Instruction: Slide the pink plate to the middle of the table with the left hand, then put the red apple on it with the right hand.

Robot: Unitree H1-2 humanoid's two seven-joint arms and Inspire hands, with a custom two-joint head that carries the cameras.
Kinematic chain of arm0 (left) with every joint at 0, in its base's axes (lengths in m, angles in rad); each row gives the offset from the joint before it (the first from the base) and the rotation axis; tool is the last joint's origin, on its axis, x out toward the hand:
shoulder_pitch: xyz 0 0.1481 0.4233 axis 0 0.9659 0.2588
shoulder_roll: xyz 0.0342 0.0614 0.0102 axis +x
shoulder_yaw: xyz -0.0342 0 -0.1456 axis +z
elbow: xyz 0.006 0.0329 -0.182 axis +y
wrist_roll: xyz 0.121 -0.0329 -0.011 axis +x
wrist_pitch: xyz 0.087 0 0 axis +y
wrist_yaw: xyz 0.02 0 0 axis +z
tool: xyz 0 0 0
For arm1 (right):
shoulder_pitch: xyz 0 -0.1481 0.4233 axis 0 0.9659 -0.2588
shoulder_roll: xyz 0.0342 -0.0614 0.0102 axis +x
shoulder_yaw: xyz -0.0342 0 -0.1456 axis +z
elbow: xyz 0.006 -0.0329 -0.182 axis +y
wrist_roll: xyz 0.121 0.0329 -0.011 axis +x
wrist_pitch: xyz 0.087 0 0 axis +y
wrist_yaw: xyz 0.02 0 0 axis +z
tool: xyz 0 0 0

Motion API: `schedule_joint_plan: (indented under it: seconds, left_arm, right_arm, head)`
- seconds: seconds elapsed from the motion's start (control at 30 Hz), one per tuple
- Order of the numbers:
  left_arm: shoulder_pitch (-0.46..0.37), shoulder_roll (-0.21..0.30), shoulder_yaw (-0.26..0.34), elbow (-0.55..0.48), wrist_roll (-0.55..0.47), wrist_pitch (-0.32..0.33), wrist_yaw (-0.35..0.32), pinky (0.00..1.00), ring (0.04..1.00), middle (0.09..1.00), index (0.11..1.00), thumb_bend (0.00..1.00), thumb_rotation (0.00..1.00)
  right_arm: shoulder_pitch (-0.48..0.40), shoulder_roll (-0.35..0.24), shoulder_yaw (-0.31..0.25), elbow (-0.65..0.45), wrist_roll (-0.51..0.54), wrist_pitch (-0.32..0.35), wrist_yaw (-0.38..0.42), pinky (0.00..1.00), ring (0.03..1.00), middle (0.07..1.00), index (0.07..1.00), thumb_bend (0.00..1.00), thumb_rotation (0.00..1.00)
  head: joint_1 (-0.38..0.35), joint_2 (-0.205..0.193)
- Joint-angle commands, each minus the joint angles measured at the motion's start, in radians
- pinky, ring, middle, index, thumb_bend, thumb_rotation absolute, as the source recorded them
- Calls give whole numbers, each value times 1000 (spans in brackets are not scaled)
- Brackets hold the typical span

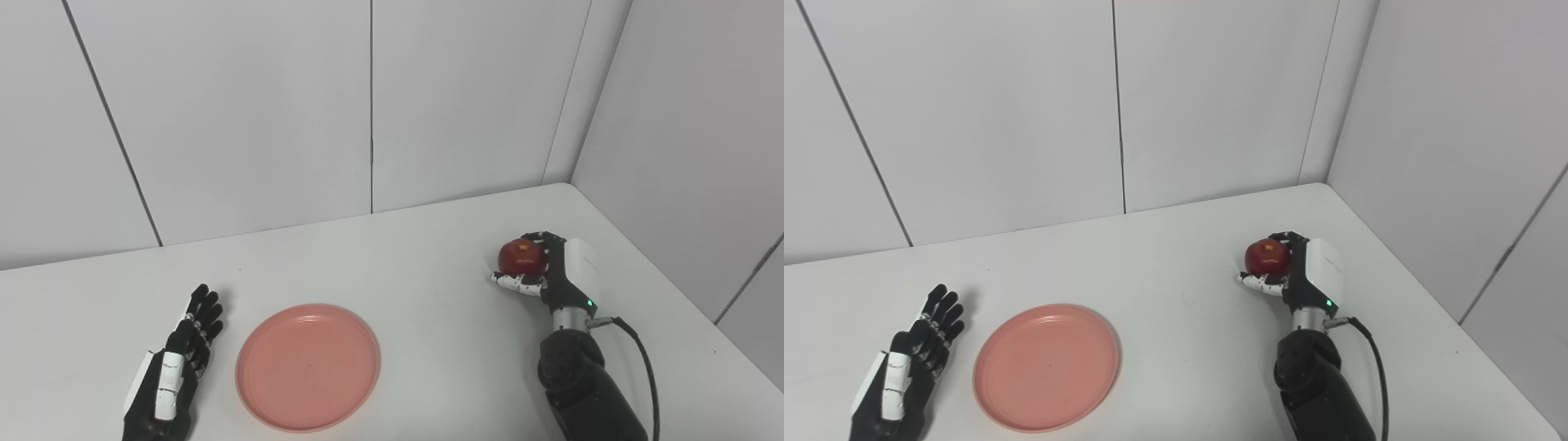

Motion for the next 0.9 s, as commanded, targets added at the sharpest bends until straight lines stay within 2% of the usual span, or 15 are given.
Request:
schedule_joint_plan:
  seconds: [0.0,0.17,0.4,0.87]
  left_arm:
    - [19,-10,-5,25,-14,-22,-12,1000,1000,1000,1000,771,1000]
    - [23,-13,-9,15,-2,-22,-4,1000,1000,1000,1000,770,1000]
    - [30,-26,-19,10,-1,-34,-3,1000,1000,1000,1000,755,1000]
    - [46,-65,-37,8,70,-39,44,1000,1000,1000,1000,832,1000]
  right_arm:
    - [-31,-20,-3,-31,-6,-67,-38,365,396,486,544,511,0]
    - [-23,-14,4,-99,-11,-61,-21,376,403,489,539,512,0]
    - [-1,-12,49,-228,-20,-83,18,416,416,492,534,513,0]
    - [35,12,143,-441,-61,-107,129,424,426,505,517,514,0]
  head:
    - [7,1]
    - [32,3]
    - [116,14]
    - [262,25]
